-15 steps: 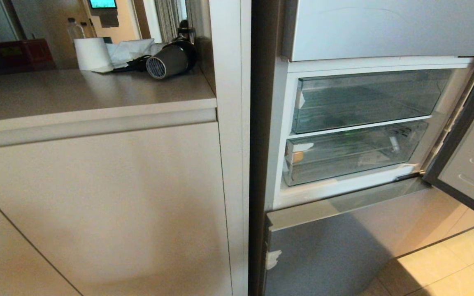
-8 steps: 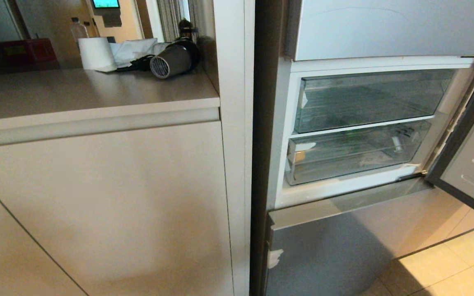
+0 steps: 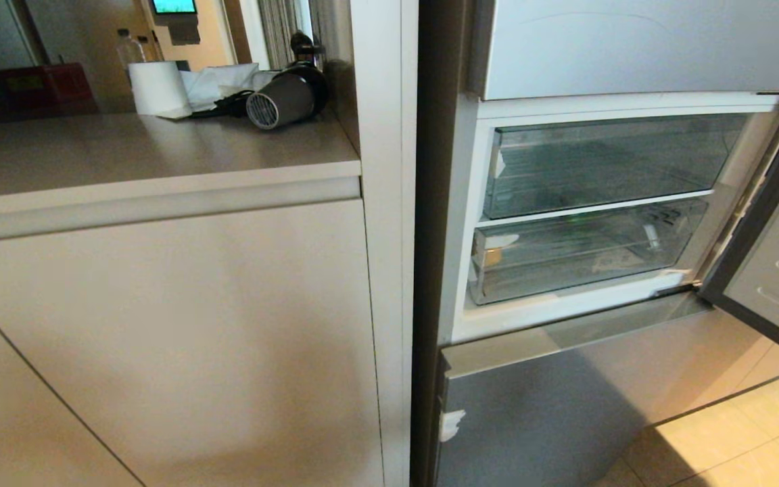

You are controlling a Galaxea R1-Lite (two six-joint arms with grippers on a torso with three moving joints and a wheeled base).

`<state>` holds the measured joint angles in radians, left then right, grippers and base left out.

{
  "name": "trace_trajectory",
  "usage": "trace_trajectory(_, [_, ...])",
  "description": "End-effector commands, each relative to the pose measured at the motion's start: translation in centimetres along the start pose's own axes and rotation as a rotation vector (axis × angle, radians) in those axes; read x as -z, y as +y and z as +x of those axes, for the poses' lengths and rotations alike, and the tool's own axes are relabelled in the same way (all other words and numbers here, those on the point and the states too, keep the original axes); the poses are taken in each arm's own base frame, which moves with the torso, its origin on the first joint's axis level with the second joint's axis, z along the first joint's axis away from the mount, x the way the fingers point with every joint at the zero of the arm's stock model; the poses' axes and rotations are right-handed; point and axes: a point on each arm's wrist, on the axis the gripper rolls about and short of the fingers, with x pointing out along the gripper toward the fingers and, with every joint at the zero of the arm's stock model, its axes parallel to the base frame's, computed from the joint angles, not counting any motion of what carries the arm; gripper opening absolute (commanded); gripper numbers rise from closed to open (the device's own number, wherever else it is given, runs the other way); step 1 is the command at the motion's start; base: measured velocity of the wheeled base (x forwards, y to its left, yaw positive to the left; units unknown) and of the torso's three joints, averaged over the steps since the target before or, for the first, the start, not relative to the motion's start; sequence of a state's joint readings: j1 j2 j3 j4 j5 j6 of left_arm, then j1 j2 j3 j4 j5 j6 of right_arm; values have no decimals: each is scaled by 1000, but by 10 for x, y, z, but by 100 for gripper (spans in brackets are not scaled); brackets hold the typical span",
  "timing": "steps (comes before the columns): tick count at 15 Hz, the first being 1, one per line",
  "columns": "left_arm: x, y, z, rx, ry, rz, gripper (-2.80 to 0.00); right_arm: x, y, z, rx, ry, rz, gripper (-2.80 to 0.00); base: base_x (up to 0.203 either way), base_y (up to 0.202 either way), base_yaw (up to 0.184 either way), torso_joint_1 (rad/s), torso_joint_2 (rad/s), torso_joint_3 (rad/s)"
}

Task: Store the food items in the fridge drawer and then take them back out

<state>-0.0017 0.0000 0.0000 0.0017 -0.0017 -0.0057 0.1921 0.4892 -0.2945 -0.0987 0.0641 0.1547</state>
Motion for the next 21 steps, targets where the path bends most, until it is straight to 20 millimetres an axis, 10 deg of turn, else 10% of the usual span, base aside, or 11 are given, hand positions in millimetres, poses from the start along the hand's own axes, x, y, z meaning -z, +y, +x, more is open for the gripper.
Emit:
trace_trajectory(1, [0,0,0,0,1,0,-280,2,0,47,-23,163,13,0,0,0,0,0,0,0])
trace_trajectory(10, [0,0,0,0,1,0,-280,22,5,180,-160,143,-17,0,0,0,0,0,0,0])
trace_trajectory(21, [0,0,0,0,1,0,-280,33,14,272,-165,-78,-229,0,0,0,0,0,0,0])
